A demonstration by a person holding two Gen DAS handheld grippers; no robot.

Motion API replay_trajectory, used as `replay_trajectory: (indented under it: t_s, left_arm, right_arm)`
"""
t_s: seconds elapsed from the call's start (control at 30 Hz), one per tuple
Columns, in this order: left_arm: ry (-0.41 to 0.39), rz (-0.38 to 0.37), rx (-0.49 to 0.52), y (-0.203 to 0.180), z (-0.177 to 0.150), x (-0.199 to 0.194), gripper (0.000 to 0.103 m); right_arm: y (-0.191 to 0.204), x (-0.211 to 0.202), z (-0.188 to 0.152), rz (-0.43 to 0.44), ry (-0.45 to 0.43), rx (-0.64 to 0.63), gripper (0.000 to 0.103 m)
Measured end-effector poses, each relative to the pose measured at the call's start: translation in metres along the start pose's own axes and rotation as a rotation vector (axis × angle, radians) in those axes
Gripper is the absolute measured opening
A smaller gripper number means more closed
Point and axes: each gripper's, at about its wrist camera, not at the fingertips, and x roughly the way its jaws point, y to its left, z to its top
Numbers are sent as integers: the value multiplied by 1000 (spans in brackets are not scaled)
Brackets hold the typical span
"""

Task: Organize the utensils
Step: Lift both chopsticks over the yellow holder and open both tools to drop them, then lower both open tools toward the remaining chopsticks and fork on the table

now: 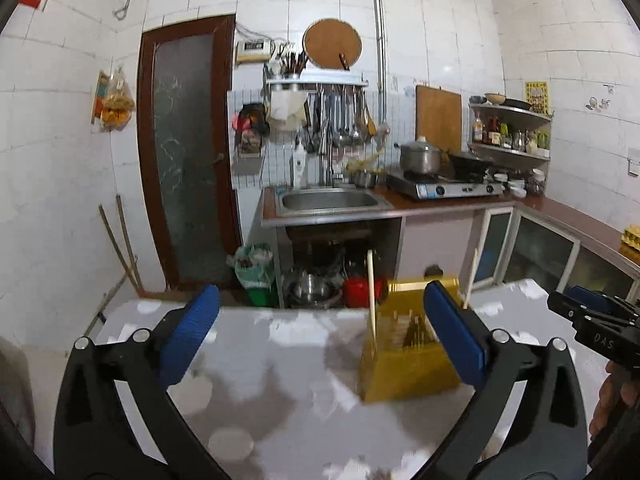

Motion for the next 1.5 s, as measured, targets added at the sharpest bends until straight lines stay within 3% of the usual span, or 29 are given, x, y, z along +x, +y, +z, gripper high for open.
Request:
replay_trajectory:
  t_s: [0.17,0.3,0.37,0.73,0.97,1.17,1.3,1.5]
  left_arm:
    - [53,-5,-61,19,-29,-22,99]
    - [59,91,-19,21,-60,-29,99]
    - [76,101,-3,22,-75,-29,99]
    - [256,10,-35,15,-137,-7,99]
    - [355,-8,-44,-2,-173,14,99]
    - [399,5,-47,-10,-186,30,98]
    - [429,9,-60,-9,-189,39,98]
    - [442,18,-75,-5,-192,43,98]
  right_arm:
    - [2,-24,-32,-19,35,-28,65]
    - [3,-30,-52,-15,62,-43,65]
    - [1,-31,-63,-21,75,-32,65]
    - [-3,-20,-114,-29,150,9,65]
    - [-5,2,-146,-77,222,20,65]
    - [-7,26,-165,-124,307,34,64]
    - [-4,37,-174,-120,357,39,50]
    - [0,38,-174,-89,376,71,44]
